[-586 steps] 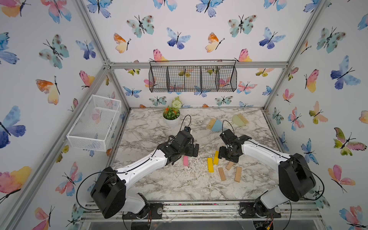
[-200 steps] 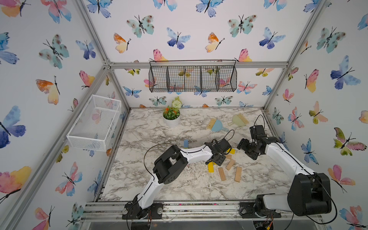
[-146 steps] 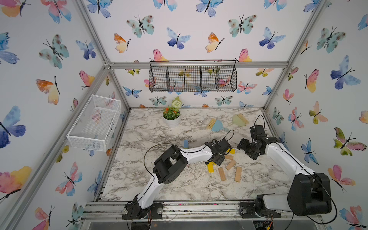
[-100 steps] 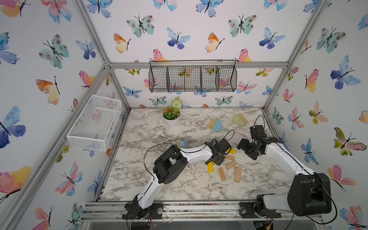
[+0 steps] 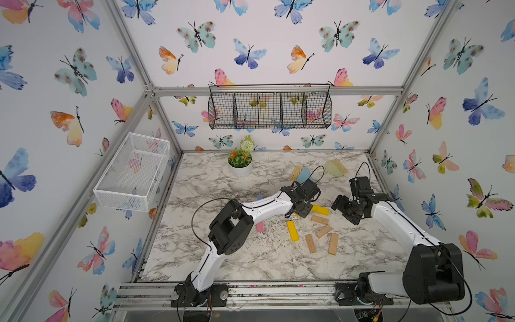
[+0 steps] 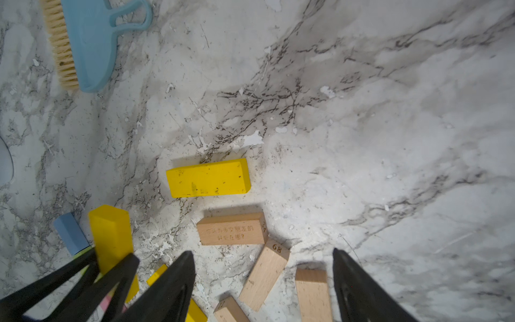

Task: Assemble the letter k with building blocks
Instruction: Pick up the building block from the center of the board, then assemble the building block at the center of the board.

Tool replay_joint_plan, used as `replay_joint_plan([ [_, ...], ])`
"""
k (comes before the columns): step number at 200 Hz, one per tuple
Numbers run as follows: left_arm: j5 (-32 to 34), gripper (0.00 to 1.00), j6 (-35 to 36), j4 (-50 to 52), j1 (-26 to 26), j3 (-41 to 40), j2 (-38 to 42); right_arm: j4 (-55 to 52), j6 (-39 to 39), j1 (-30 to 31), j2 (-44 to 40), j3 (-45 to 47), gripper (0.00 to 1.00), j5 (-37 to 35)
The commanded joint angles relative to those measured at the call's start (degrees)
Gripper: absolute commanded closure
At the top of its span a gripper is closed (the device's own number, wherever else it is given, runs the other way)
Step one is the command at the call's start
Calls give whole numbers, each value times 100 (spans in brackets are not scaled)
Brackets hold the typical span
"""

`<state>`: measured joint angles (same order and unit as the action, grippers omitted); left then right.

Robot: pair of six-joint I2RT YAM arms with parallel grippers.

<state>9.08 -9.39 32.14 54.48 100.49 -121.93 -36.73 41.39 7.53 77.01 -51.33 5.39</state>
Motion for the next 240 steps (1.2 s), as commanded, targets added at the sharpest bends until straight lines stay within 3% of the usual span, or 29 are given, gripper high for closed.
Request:
replay_joint_plan([
  [1, -110, 68, 360, 187, -173, 95, 443, 63, 49, -23, -90, 101, 21, 89],
  [47, -893, 68, 1140, 111, -681, -444, 987, 154, 30, -23, -68, 189, 21, 182],
  [99, -1043, 68, 1545, -185, -1189, -1098, 1433, 270, -46, -23, 6, 221, 21, 371],
  [240, -1123, 68, 1646, -472, -1482, -1653, 827, 264, -82, -23, 24, 229, 20, 371],
])
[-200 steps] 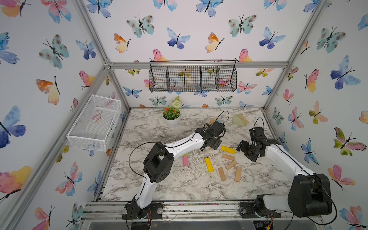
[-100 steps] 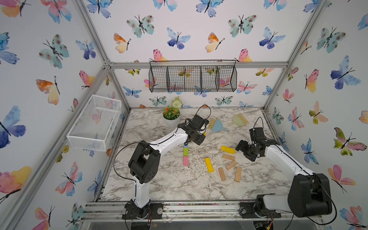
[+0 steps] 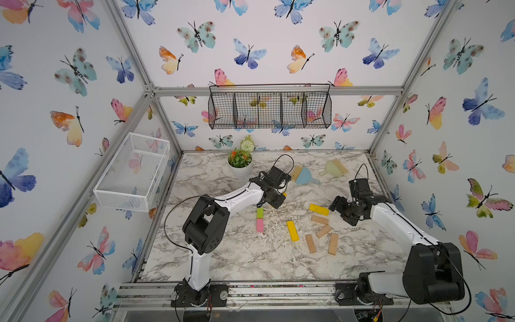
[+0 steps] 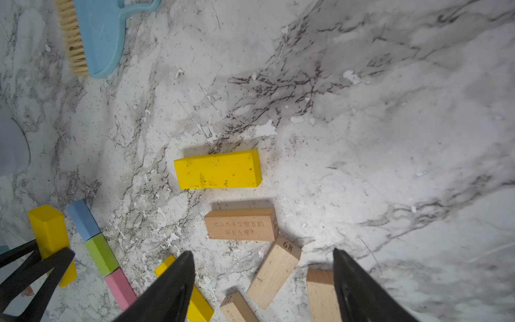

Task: Assemble the letter k with building blocks
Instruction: Assemble the building block at the center of the board.

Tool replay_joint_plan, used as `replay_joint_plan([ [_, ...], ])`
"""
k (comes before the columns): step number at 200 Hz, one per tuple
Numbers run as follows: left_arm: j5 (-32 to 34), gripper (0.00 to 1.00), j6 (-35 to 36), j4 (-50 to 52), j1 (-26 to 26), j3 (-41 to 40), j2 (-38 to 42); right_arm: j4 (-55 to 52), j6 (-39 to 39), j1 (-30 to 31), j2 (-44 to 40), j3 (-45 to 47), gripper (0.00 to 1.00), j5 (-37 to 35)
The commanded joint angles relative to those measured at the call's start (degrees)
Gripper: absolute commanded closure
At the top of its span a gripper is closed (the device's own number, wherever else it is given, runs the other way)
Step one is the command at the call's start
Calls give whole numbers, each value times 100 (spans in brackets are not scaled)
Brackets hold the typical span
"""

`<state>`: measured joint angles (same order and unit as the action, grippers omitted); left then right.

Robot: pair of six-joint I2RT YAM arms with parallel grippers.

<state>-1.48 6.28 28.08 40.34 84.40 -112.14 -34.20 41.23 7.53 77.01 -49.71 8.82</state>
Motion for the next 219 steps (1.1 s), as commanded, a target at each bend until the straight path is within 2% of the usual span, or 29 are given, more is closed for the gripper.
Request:
replay_joint_plan([
  [1, -70, 68, 77, -70, -73, -45, -160, 6, -69, -23, 24, 67, 20, 26],
  [50, -212, 68, 56, -127, -202, -78, -423, 31, -54, -23, 33, 76, 20, 63],
  [219, -32, 67, 92, -30, -195, -84, -695, -11, -76, -22, 103, -2, 20, 120],
])
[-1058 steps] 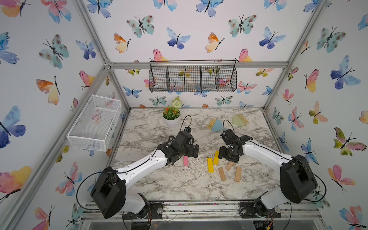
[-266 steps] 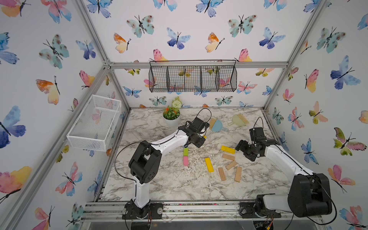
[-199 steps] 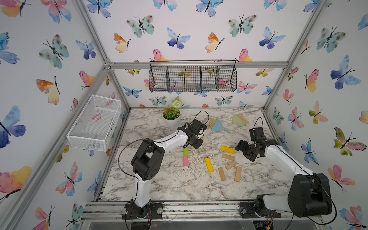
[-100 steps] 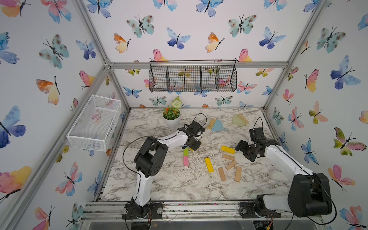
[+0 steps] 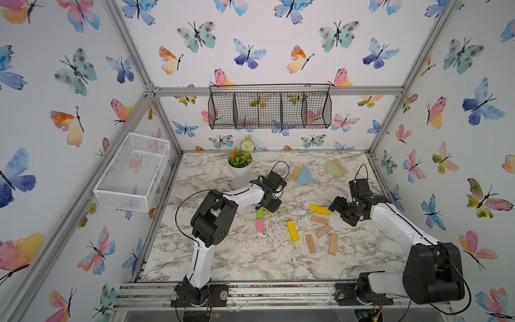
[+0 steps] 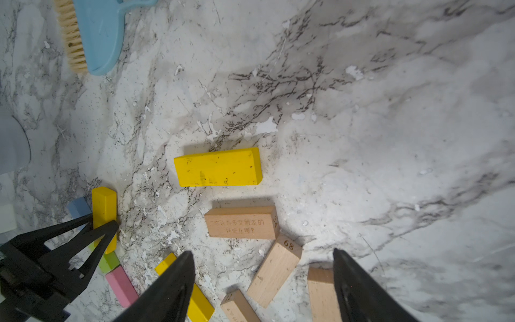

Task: Assemble the letter k with building blocks
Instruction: Assemble the building block at the center of the board.

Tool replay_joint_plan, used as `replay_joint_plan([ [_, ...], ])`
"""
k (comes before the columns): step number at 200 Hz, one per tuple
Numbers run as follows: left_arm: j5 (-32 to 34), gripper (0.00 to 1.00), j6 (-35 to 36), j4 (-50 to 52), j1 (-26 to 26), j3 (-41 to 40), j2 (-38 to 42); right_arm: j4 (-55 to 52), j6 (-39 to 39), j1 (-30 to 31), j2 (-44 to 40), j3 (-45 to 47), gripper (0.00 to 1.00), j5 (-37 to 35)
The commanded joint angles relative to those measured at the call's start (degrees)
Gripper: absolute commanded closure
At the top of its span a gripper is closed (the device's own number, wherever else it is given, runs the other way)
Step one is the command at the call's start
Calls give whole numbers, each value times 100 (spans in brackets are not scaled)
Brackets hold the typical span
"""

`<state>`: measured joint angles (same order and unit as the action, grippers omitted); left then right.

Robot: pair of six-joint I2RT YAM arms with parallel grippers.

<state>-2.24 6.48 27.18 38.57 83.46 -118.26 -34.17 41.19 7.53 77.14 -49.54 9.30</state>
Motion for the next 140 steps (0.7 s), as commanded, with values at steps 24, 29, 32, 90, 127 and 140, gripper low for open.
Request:
replay_joint_plan([
  [24, 2, 68, 88, 60, -16, 7, -109, -19, -67, -19, 81, -29, 20, 63],
  [29, 1, 68, 88, 61, -14, 12, -110, -20, -72, -23, 81, -30, 20, 61],
  [32, 11, 67, 83, 60, -16, 8, -110, -27, -72, -21, 81, -30, 20, 63],
  [90, 123, 68, 81, 103, -16, -1, -145, -63, -94, -23, 99, -65, 20, 37],
  [127, 181, 68, 89, 112, -16, -31, -136, -71, -94, -23, 99, -65, 20, 43],
  [140, 214, 68, 81, 121, -16, -34, -145, -69, -85, -23, 99, -65, 20, 54],
])
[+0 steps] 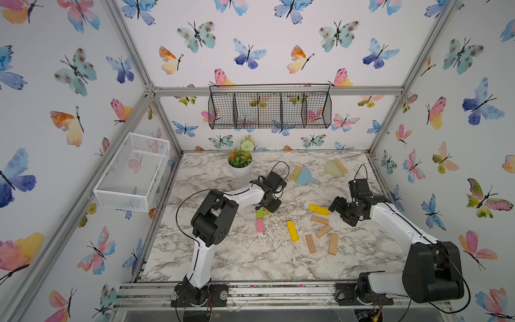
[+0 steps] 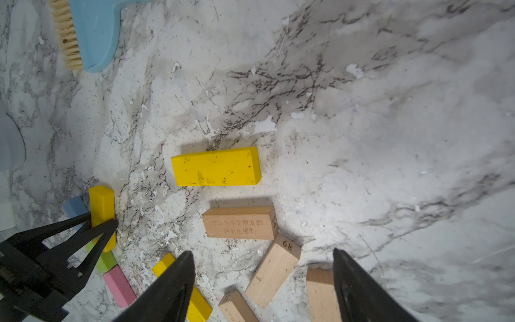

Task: Assemble the letter k with building blocks
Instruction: Assemble the building block at the center of the board.

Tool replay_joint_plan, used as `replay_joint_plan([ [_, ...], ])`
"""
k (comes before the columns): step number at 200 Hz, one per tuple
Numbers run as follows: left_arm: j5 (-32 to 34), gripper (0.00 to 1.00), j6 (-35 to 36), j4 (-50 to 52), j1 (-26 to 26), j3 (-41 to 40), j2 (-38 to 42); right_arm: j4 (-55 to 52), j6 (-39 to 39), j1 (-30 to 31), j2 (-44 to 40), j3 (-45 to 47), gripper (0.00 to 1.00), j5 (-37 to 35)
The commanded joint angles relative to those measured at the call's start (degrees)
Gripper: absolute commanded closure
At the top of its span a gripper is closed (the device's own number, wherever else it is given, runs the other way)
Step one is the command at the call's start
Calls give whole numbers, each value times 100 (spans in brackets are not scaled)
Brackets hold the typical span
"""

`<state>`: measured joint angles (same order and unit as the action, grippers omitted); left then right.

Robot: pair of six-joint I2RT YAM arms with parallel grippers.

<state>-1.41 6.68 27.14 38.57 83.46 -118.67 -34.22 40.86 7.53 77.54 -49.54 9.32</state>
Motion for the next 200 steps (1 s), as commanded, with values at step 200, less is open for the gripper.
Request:
replay_joint_plan([
  [200, 256, 70, 26, 235, -104, -48, -184, -57, -43, -23, 16, 10, 20, 46],
])
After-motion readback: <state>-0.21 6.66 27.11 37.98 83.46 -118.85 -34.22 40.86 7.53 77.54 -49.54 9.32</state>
